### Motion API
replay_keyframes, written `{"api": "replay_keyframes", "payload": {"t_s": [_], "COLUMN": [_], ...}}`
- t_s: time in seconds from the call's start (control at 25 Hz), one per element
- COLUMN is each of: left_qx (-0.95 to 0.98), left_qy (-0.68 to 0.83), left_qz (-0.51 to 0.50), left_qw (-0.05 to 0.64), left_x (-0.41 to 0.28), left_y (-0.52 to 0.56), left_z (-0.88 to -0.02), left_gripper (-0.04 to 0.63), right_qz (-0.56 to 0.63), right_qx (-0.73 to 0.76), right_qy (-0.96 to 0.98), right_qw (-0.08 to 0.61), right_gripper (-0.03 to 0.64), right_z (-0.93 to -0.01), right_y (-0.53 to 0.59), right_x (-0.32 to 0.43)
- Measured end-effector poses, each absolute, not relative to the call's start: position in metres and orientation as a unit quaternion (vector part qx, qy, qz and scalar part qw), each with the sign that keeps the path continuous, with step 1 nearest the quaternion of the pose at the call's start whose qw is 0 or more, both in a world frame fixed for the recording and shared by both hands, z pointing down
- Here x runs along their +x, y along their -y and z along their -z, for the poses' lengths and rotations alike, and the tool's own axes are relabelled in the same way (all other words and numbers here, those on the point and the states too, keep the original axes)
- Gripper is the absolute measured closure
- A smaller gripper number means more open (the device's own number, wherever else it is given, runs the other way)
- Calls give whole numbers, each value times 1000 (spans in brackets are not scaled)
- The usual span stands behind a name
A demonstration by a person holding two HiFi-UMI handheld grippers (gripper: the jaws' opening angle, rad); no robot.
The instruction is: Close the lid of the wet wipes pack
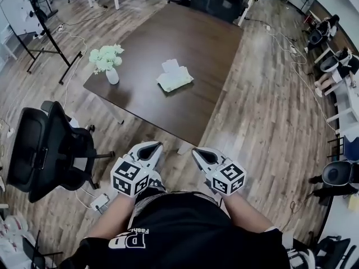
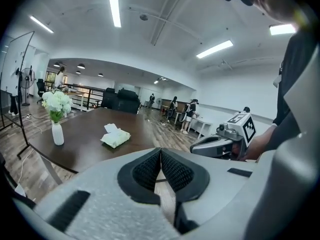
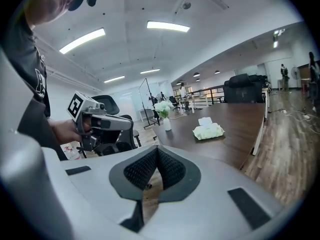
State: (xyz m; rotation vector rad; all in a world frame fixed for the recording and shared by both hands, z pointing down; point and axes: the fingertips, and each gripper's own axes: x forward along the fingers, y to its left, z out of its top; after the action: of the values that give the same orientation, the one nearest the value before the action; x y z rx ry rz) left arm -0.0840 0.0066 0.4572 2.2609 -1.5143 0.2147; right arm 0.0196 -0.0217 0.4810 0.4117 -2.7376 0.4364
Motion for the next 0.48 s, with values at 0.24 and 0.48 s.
{"api": "replay_keyframes", "payload": {"t_s": [0.24,0.48], "left_qx": [826,837], "left_qy": [520,501], "left_qz": [-78,-79], "left_qw": [205,208], "left_x": [-134,-159], "left_y": [20,51], "left_z": [-463,-471], "left_gripper": [577,575], "right_qz": [-156,-160], "right_qx": [182,211], "right_qy": [956,950], "right_qw": [168,166], "right_gripper": [612,612], "right_z": [-484,-487], "right_y": [49,72], "right_x": [-26,-45]}}
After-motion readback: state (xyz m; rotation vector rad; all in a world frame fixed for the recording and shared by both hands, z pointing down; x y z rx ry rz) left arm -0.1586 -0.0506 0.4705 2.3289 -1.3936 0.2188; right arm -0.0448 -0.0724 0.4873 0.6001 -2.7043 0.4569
